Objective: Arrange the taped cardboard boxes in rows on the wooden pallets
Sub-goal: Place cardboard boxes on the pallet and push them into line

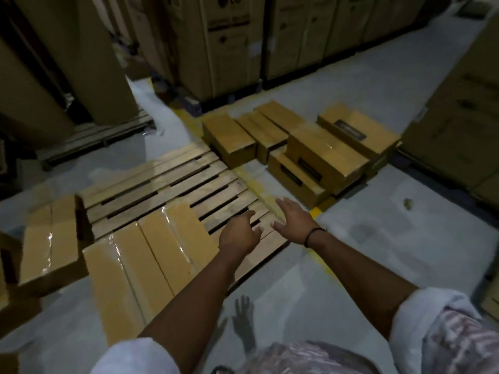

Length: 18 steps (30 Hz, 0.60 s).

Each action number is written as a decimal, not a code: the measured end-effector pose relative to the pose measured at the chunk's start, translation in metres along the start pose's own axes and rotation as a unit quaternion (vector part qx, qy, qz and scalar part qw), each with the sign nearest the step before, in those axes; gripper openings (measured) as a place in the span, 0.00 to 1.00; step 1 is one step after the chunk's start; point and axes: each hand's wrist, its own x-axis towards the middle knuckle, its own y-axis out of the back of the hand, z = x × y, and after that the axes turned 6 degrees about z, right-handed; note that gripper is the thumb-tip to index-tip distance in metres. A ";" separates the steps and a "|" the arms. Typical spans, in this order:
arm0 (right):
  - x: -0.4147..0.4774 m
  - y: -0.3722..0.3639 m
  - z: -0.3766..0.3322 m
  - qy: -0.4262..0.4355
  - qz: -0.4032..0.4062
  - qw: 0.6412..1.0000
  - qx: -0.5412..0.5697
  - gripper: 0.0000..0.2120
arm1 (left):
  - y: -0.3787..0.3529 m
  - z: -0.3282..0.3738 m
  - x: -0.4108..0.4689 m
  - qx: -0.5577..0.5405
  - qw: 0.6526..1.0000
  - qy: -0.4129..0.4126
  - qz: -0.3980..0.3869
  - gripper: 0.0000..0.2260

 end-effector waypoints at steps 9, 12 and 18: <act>-0.053 0.048 0.154 -0.069 0.036 0.996 0.040 0.37 | -0.073 0.102 -0.005 0.015 0.999 -0.019 -0.034 0.26; -0.060 0.068 0.206 -0.087 0.055 0.994 0.046 0.38 | -0.096 0.147 -0.002 0.007 0.999 -0.034 -0.022 0.27; -0.063 0.094 0.265 -0.092 0.070 0.991 0.064 0.38 | -0.125 0.234 0.015 -0.008 0.998 -0.058 -0.013 0.26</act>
